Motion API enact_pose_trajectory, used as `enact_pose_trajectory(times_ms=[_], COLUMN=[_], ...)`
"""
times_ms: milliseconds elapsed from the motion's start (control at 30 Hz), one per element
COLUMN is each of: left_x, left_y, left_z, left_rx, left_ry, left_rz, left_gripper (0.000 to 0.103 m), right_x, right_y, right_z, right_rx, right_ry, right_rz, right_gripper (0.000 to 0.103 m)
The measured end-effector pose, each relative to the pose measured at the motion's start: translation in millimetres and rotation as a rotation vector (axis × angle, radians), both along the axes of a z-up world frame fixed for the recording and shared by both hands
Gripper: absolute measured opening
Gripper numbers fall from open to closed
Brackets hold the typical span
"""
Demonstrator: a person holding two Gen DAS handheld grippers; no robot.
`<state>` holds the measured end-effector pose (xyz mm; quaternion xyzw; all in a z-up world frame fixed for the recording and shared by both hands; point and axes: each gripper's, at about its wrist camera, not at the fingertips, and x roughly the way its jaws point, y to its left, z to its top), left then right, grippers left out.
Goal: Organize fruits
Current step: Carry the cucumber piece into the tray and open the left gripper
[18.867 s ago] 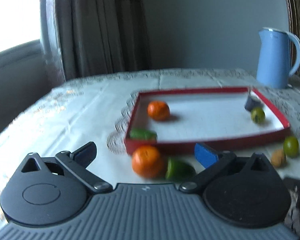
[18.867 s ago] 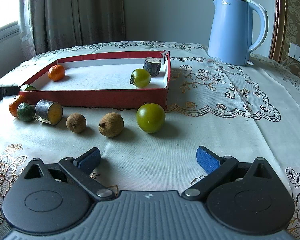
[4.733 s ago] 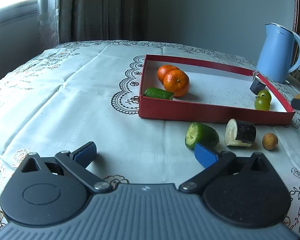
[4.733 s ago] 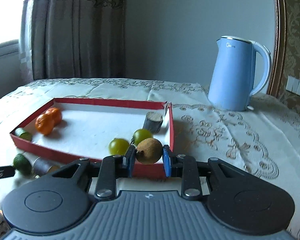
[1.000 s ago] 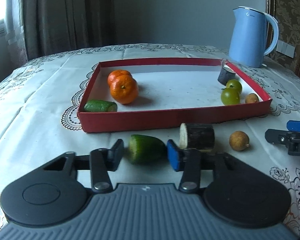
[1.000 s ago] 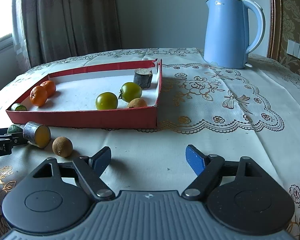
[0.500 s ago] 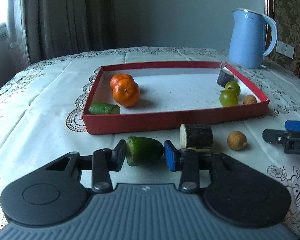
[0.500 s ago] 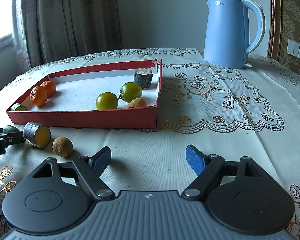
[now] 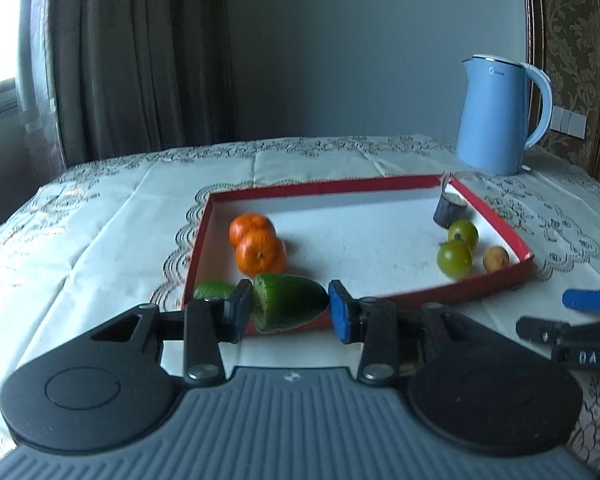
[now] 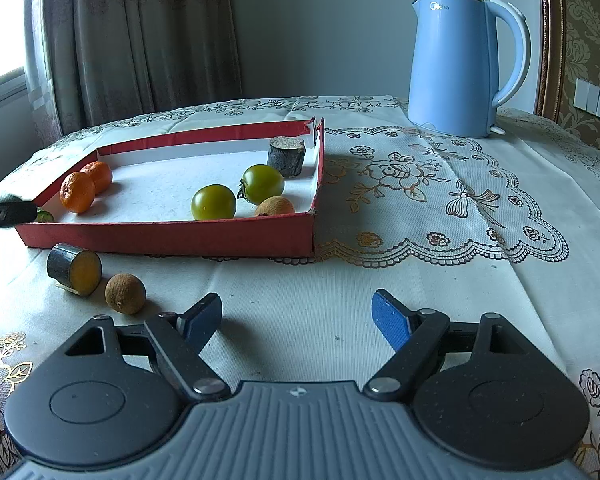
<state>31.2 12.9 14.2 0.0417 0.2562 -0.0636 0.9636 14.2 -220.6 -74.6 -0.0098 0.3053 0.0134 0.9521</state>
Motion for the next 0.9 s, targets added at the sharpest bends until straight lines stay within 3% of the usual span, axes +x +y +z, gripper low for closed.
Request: enact_pose_trajectory(times_ms=[233, 533, 900], left_x=[25, 62, 79], left_y=[-5, -13, -27], left_z=[6, -7, -17], left_rx=[-0.001, 0.014, 0.015], left_ry=[-0.005, 0.040, 0.052], left_rz=[-0.001, 0.004, -0.043], left_gripper=[0.037, 0.037, 0.037], right_x=[0, 0, 0], right_y=[0, 0, 2], right_z=[0, 0, -1], right_rx=[0.000, -0.002, -0.008], right_ry=[0.000, 0.001, 0.003], right_rz=[0.000, 0.001, 0.003], right_gripper=[0.082, 0.083, 0.084])
